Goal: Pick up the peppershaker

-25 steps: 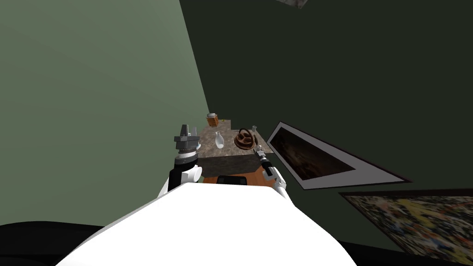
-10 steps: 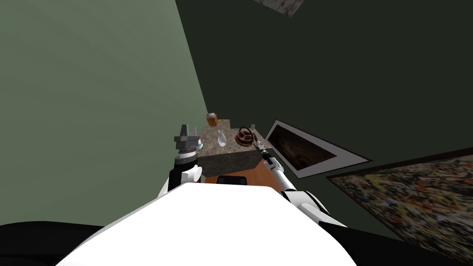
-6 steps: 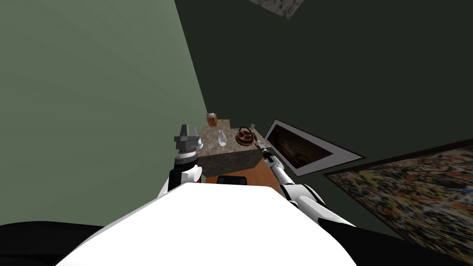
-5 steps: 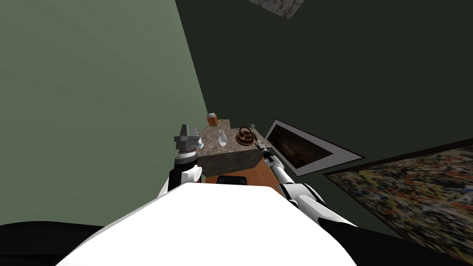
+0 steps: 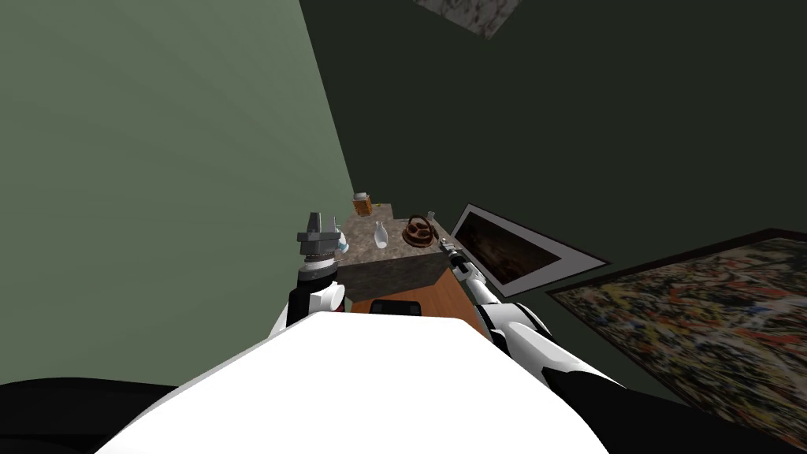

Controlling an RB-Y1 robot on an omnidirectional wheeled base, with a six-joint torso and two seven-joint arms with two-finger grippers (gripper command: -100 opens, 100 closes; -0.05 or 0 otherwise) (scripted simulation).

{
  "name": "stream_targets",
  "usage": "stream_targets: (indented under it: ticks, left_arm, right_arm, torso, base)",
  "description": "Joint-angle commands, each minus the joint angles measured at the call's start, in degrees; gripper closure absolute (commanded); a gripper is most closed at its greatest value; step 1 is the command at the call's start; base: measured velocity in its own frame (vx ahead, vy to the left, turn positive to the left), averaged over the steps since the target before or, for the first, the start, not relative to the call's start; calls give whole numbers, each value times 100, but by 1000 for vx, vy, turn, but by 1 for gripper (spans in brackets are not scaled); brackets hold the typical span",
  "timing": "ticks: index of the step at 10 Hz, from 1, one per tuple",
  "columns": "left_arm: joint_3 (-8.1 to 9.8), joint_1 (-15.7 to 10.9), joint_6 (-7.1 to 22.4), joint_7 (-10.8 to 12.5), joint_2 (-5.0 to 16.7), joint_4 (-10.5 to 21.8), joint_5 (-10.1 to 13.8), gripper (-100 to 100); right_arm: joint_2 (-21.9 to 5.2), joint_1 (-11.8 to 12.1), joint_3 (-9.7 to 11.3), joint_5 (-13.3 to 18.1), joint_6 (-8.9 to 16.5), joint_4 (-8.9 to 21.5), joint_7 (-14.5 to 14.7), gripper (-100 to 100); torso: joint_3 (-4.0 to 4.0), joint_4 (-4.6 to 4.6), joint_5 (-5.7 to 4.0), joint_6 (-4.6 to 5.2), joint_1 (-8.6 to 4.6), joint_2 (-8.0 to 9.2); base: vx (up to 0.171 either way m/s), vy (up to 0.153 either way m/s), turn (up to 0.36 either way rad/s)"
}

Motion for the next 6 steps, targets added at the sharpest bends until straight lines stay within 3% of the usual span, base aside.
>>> stream_targets:
  ticks: [1, 3, 4, 5, 6]
  left_arm:
    - [0, 0, 0, 0, 0, 0, 0, 0]
    - [0, 0, 0, 0, 0, 0, 0, 0]
    - [0, 0, 0, 0, 0, 0, 0, 0]
    - [0, 0, 0, 0, 0, 0, 0, 0]
    - [0, 0, 0, 0, 0, 0, 0, 0]
  right_arm:
    - [0, 0, 0, 0, 0, 0, 0, 100]
    - [-3, 2, -2, 0, 3, 2, 1, 100]
    - [-3, 2, -2, 0, 3, 2, 1, 0]
    - [154, 289, -60, 234, 257, -285, -132, 100]
    - [154, 427, -60, 234, 257, -428, -132, 100]
  torso:
    - [0, 0, 0, 0, 0, 0]
    - [-1, 0, -1, -5, 2, -2]
    - [-1, 0, 0, -5, 3, -2]
    - [-1, 0, 0, -5, 4, -2]
    - [-15, -14, -13, -17, -11, -18]
  base:
    - [0, -2, -12]
    - [0, 0, 0]
    - [0, 0, 0]
    - [50, -56, 95]
    - [54, -72, 66]
